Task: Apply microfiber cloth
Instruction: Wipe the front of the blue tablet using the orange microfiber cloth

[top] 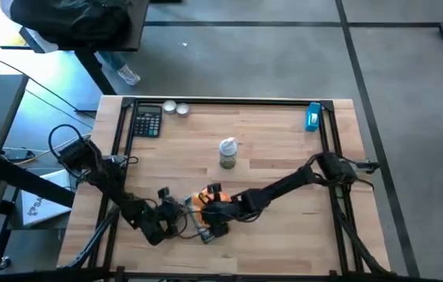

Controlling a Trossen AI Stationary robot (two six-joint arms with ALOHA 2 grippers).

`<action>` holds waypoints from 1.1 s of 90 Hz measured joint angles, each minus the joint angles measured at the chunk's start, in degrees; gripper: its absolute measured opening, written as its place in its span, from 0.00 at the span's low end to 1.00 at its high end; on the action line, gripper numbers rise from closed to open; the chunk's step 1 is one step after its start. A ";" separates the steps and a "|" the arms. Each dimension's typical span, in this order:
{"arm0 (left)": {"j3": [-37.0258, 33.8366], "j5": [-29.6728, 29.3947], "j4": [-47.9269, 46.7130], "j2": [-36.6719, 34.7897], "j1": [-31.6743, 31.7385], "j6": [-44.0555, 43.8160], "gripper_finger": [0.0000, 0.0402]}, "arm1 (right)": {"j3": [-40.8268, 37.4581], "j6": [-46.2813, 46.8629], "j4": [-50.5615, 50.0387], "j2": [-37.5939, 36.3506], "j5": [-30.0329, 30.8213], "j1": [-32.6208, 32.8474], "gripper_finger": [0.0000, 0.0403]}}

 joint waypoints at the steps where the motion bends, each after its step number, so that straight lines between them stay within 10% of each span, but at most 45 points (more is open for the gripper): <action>1: -0.06 -0.53 -0.66 -0.19 0.36 0.30 0.20 | -0.01 0.01 -0.35 -0.15 0.23 -0.15 0.00; 21: 0.01 -4.78 -8.16 -6.78 7.46 0.29 0.20 | 0.00 -0.02 -2.19 -0.84 1.22 -3.29 0.00; 43: 0.03 3.30 8.88 -9.94 -0.30 7.36 0.20 | 0.09 -5.47 1.93 -0.31 -4.99 -5.49 0.00; 72: 0.10 -0.68 39.41 6.73 -4.42 8.94 0.20 | 0.07 -12.27 10.97 3.83 -17.68 -8.58 0.00; 99: 0.66 14.07 54.99 15.83 1.40 12.95 0.20 | 0.04 -15.12 20.48 8.67 -25.52 -9.95 0.00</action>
